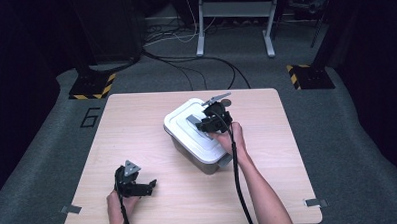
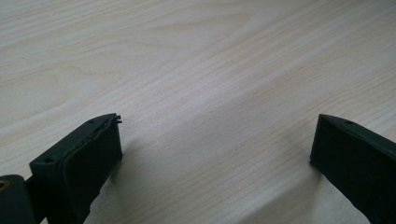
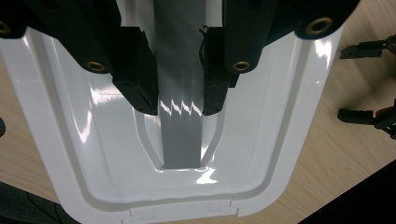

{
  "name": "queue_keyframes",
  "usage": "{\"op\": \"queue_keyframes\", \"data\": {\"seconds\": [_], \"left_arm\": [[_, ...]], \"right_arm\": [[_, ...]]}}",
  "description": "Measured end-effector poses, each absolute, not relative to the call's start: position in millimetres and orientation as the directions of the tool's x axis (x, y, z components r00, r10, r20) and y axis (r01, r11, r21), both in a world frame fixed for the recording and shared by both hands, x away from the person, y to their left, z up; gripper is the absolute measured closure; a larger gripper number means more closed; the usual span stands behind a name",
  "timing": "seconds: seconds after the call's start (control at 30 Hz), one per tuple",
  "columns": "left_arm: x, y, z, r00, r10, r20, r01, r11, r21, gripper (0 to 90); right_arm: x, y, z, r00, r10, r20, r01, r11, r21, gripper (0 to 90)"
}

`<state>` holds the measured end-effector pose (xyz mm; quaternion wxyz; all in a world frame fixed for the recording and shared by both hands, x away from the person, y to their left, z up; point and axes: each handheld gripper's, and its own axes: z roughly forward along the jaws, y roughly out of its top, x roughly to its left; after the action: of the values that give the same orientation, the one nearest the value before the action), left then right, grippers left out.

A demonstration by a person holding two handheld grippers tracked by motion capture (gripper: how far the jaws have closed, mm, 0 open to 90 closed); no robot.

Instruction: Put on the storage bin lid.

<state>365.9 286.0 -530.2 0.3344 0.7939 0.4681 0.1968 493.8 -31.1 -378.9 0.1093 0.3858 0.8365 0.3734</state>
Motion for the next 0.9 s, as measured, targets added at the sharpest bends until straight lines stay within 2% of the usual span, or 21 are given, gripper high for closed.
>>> {"op": "queue_keyframes", "data": {"seconds": [0.4,0.77,0.83,0.9], "left_arm": [[365.8,285.7,-530.4,0.483,0.875,0.002,0.609,-0.337,0.718,1.6],[365.9,285.7,-530.4,0.483,0.875,0.001,0.609,-0.337,0.718,1.6],[365.9,285.7,-530.4,0.483,0.875,0.001,0.609,-0.337,0.718,1.6],[365.9,285.7,-530.4,0.484,0.875,0.001,0.609,-0.337,0.718,1.6]], "right_arm": [[492.2,-31.6,-388.0,-0.693,0.711,0.119,0.562,0.428,0.708,67.1],[491.5,-28.6,-384.7,-0.71,0.701,0.059,0.519,0.465,0.717,65.3],[492.1,-30.5,-383.2,-0.706,0.705,0.071,0.52,0.447,0.727,51.8],[490.9,-35.7,-379.9,-0.699,0.71,0.082,0.508,0.413,0.756,42.5]]}}
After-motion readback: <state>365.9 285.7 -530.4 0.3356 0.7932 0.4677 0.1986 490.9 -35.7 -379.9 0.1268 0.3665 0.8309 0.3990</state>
